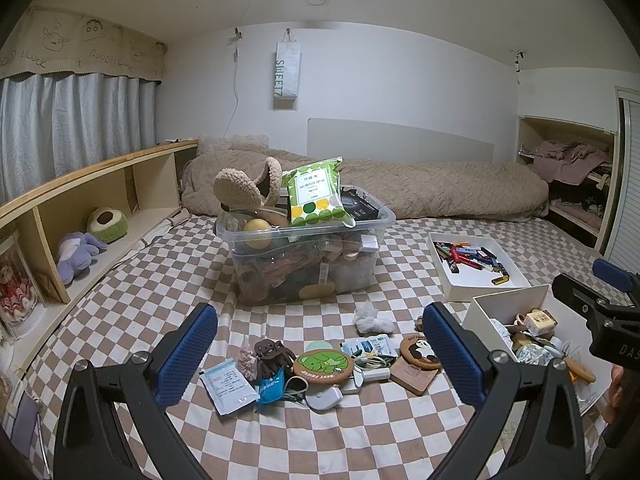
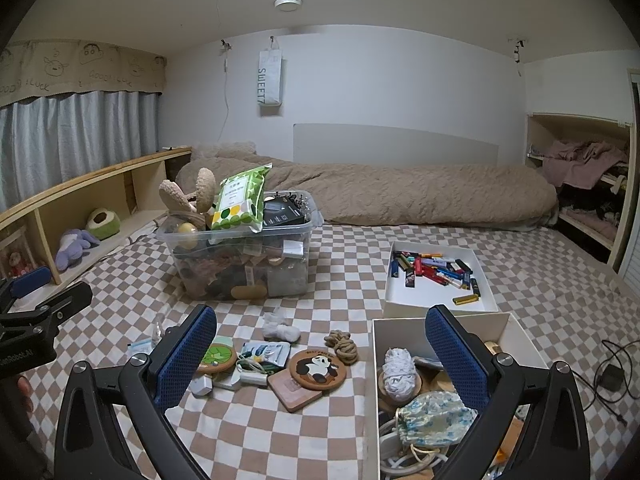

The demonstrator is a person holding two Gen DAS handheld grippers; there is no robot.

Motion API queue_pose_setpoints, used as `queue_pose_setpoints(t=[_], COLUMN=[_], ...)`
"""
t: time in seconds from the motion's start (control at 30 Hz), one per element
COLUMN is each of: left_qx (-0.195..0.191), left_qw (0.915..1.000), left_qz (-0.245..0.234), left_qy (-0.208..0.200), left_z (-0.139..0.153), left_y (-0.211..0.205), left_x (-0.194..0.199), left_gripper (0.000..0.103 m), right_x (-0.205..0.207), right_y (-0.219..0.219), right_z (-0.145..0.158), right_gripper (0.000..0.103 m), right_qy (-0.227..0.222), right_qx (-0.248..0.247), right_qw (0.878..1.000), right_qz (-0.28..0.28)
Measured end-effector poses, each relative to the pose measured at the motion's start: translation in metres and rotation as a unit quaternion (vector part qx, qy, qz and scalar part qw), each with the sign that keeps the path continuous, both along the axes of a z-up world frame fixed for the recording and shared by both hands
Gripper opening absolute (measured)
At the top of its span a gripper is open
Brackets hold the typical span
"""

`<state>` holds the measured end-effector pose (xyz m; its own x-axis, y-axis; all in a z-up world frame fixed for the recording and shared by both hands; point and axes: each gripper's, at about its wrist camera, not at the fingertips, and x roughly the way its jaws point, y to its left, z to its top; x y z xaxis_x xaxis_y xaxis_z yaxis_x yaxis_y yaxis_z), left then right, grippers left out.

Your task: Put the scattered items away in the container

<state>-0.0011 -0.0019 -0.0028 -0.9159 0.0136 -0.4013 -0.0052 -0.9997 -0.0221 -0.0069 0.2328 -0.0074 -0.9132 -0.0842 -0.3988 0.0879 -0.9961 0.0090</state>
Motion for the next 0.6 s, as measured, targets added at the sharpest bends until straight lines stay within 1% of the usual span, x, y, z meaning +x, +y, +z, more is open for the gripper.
queue_pose_setpoints(t=[0.6], left_qx=[0.000], left_qw=[1.0000], left_qz=[-0.001], left_qy=[0.000], left_z=[-0.0006], left_y=[-0.0007], left_x=[-0.0005], left_gripper=[0.103], right_x=[0.0004], right_y=[-0.0003], right_z=[-0.0009], right_gripper=[0.103], right_qy=[0.000], right_qx=[0.001], right_qw=[1.000], right_qz=[-0.001])
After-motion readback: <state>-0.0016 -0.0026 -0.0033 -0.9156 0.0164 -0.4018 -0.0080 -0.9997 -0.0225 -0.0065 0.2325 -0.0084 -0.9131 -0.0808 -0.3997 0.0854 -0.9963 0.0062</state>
